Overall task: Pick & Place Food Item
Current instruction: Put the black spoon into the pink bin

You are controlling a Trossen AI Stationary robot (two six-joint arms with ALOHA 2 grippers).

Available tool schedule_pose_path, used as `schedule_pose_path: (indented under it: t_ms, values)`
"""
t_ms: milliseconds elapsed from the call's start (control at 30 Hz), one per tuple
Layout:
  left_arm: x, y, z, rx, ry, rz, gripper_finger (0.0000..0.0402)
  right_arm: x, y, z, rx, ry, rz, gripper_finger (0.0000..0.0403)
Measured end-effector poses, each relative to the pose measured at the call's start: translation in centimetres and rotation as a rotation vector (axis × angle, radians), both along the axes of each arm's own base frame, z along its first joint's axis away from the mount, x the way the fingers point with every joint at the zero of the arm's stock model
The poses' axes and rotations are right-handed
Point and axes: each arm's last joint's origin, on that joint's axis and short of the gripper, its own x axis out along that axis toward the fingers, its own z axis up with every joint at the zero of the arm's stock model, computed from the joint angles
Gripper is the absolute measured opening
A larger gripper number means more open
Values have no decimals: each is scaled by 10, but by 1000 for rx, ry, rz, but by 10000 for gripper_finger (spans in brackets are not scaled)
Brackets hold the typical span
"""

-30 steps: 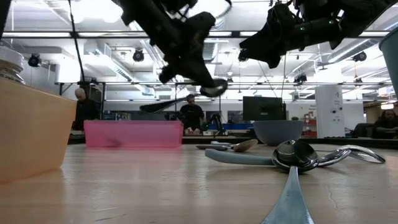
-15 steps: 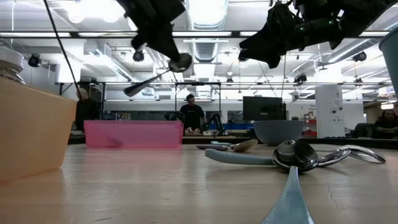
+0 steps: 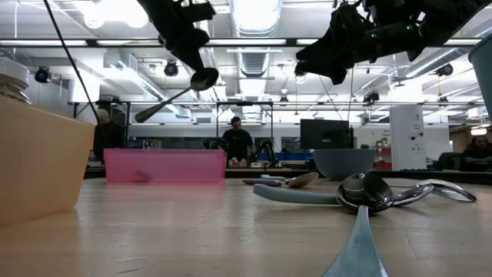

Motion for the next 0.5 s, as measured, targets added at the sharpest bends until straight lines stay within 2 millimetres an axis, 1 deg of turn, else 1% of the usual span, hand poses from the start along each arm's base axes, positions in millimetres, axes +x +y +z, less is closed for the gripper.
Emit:
schedule_pose_path:
  t_ms: [167,300,500]
  values:
    - [-6,21,0,46,71,21,0,0,0,0,0,0,0,211]
    - [-13,40,-3,35,123,19,0,0,0,0,0,0,0,211]
    - [-25,69,-22,11,163,37,0,0,0,0,0,0,0,211]
